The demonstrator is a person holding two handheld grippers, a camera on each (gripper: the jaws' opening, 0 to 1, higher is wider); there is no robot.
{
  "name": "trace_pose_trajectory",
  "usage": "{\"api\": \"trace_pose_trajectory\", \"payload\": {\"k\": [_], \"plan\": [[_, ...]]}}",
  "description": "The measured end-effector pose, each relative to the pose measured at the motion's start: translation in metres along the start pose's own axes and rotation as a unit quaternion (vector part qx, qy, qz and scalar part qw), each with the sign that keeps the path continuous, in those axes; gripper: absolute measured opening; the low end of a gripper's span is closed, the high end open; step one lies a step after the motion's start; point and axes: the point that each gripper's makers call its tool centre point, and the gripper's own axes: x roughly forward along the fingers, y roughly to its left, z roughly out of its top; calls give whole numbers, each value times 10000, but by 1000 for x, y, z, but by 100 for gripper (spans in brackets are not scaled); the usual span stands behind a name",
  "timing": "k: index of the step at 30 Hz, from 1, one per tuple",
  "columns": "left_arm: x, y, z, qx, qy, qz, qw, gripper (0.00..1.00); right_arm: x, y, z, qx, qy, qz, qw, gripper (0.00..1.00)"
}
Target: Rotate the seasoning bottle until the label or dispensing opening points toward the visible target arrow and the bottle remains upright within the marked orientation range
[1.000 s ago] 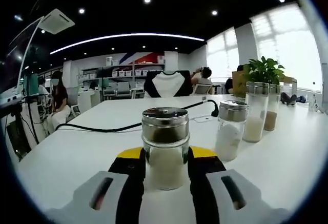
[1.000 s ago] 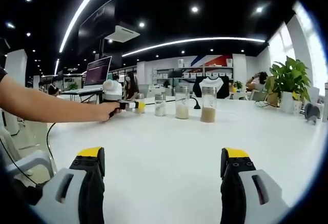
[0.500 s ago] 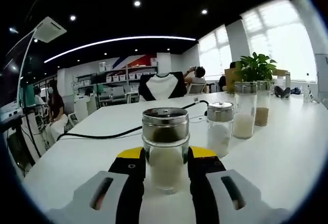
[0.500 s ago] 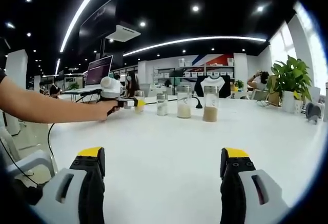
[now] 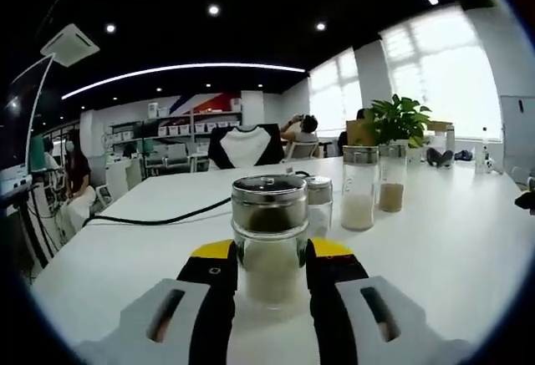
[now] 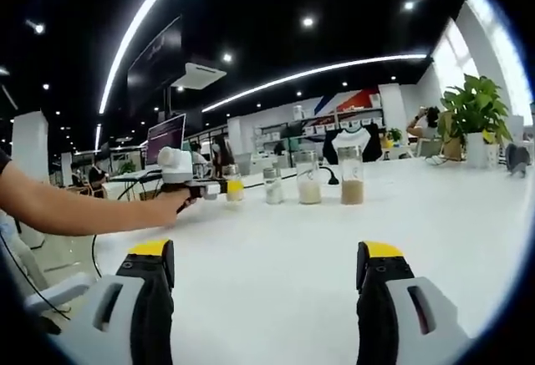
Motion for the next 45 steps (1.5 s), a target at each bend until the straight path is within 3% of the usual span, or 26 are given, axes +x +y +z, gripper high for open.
{"api": "trace_pose_trajectory", "payload": {"k": [12, 17, 18, 21, 26, 32, 45], "plan": [[-30, -39, 12, -252, -164, -469, 9984, 34, -2, 8, 9, 6, -255, 182, 9995, 86], [-34, -44, 13, -245, -190, -503, 9983, 34, -1, 8, 8, -73, -223, 195, 9995, 85], [-44, -59, 15, -475, -223, -661, 9964, 34, -2, 10, 10, -63, -275, 227, 9993, 85], [-50, -69, 12, -393, -199, -706, 9965, 34, -3, 12, 13, -81, -335, 266, 9991, 80], [-68, -90, 11, -679, -269, -989, 9924, 34, -4, 19, 14, -188, -346, 427, 9983, 74], [-84, -105, 19, -281, -422, -1099, 9927, 34, -5, 20, 15, -215, -382, 462, 9980, 73], [-105, -142, 15, 35, -217, -1561, 9875, 34, -5, 28, 19, -419, -454, 505, 9968, 67]]}}
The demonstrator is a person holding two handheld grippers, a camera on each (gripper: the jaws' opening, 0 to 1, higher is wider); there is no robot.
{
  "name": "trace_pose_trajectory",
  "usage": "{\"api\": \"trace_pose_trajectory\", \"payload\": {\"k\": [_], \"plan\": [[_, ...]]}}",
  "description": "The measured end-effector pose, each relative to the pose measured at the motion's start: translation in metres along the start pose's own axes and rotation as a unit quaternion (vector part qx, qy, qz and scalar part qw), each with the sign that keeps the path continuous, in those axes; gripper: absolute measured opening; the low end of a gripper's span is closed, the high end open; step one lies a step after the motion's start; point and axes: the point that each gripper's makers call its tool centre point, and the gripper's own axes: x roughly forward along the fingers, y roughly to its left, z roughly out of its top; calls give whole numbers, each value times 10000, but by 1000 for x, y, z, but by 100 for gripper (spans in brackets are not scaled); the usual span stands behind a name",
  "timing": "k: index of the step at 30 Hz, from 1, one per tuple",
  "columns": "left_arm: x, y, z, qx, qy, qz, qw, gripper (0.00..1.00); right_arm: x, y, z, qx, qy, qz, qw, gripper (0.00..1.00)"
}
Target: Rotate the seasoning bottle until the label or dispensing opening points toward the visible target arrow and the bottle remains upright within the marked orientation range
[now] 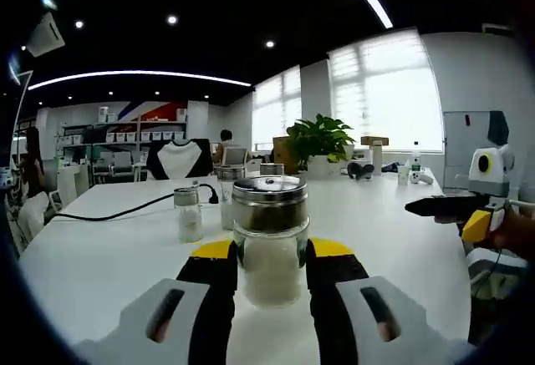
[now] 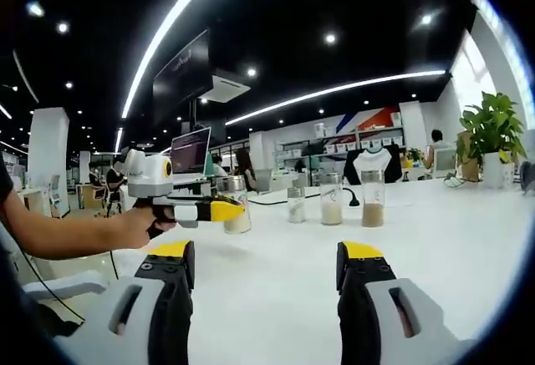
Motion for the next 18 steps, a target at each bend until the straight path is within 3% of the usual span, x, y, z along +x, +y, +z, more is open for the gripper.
{"api": "trace_pose_trajectory", "payload": {"k": [7, 18], "plan": [[-10, -20, 2, -70, -69, -48, 9999, 34, 0, 2, 6, -233, -77, -22, 9997, 62], [-21, -57, -8, 67, -35, -177, 9998, 34, -1, 9, 15, -557, -288, 67, 9980, 50]]}}
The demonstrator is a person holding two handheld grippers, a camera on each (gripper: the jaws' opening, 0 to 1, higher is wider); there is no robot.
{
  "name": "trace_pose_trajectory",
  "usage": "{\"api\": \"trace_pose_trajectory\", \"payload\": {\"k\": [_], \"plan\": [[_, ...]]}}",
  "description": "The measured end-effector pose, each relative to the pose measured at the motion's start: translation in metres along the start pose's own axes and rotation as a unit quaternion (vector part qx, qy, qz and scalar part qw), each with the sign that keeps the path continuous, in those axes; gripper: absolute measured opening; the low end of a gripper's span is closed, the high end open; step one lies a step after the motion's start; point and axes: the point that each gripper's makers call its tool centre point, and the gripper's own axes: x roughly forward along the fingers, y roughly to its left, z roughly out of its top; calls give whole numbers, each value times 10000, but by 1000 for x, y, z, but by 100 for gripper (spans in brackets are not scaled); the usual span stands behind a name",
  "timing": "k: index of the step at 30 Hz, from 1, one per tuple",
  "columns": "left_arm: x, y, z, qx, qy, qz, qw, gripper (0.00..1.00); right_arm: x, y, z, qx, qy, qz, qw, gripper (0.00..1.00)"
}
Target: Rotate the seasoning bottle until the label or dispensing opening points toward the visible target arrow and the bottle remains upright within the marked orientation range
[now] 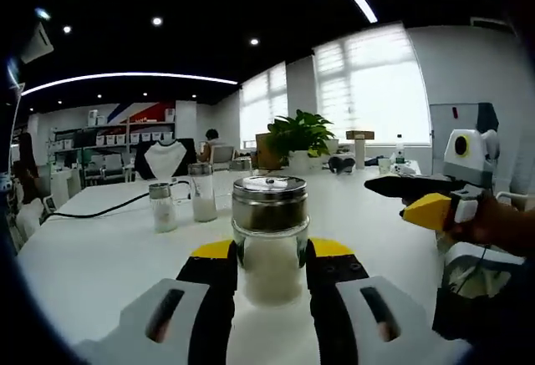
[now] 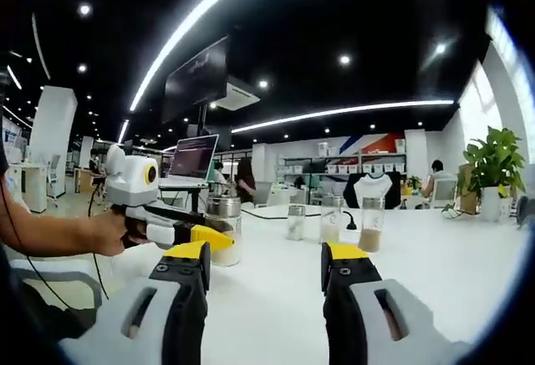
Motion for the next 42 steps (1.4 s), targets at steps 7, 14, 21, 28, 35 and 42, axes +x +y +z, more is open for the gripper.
{"api": "trace_pose_trajectory", "payload": {"k": [7, 14, 21, 28, 35, 42], "plan": [[1, -19, -11, -47, 63, -113, 9999, 34, 0, 6, 2, 48, -10, 153, 9999, 44], [-2, -29, -20, -191, 102, -177, 9996, 34, 0, 13, 2, 60, 11, 310, 9995, 37], [-3, -44, -25, -188, 106, -296, 9993, 34, 3, 25, -3, 93, 113, 511, 9986, 31], [-5, -56, -23, -34, 107, -285, 9995, 34, 6, 33, -4, 168, 186, 665, 9975, 30], [-3, -67, -26, -16, 116, -345, 9993, 34, 6, 39, -11, 218, 448, 747, 9960, 27], [1, -80, -28, 15, 129, -439, 9990, 34, 8, 44, -16, 188, 587, 793, 9949, 27]]}}
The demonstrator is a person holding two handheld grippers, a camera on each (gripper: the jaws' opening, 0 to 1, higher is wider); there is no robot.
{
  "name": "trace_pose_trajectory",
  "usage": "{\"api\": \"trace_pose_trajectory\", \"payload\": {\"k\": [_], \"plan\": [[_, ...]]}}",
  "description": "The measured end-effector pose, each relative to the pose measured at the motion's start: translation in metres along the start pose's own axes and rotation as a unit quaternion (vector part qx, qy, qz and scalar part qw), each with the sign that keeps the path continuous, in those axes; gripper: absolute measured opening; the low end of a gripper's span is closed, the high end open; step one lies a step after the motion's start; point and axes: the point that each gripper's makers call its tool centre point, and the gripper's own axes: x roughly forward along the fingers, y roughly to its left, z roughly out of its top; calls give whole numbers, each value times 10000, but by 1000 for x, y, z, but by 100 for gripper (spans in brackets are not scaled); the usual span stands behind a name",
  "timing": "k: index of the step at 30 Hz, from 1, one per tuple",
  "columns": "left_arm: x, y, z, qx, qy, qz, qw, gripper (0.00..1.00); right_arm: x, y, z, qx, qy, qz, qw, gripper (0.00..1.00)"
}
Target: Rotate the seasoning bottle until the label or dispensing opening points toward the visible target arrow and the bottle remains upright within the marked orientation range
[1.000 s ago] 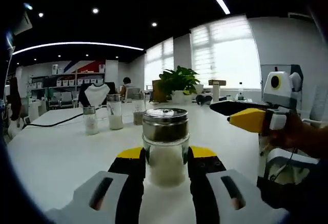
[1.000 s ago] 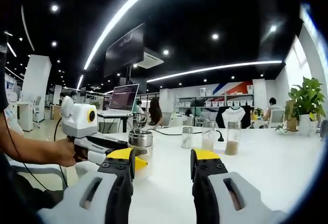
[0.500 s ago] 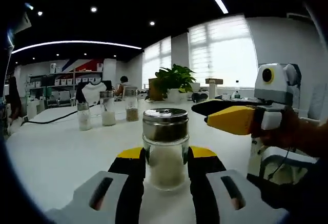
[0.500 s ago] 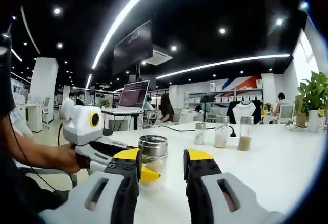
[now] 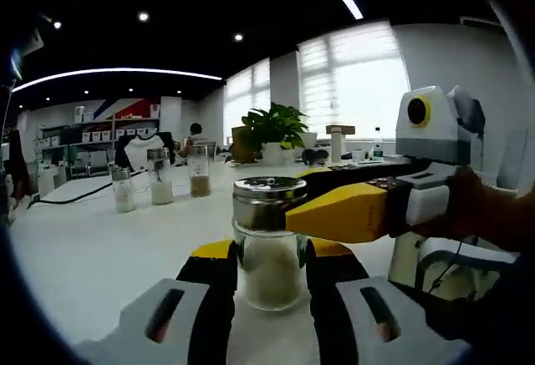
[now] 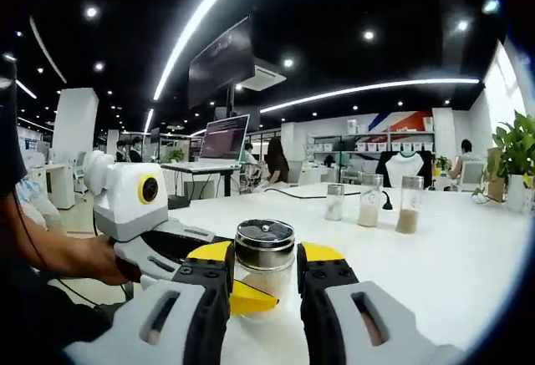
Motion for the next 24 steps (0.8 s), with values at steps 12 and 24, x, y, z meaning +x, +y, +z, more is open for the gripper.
{"api": "trace_pose_trajectory", "payload": {"k": [12, 24], "plan": [[0, -3, -5, 4, 38, 22, 10000, 34, 2, 0, -7, 68, 182, -124, 9997, 28], [2, -8, -2, 276, -9, -81, 9996, 35, 3, 0, -6, -240, 374, -293, 9986, 28]]}}
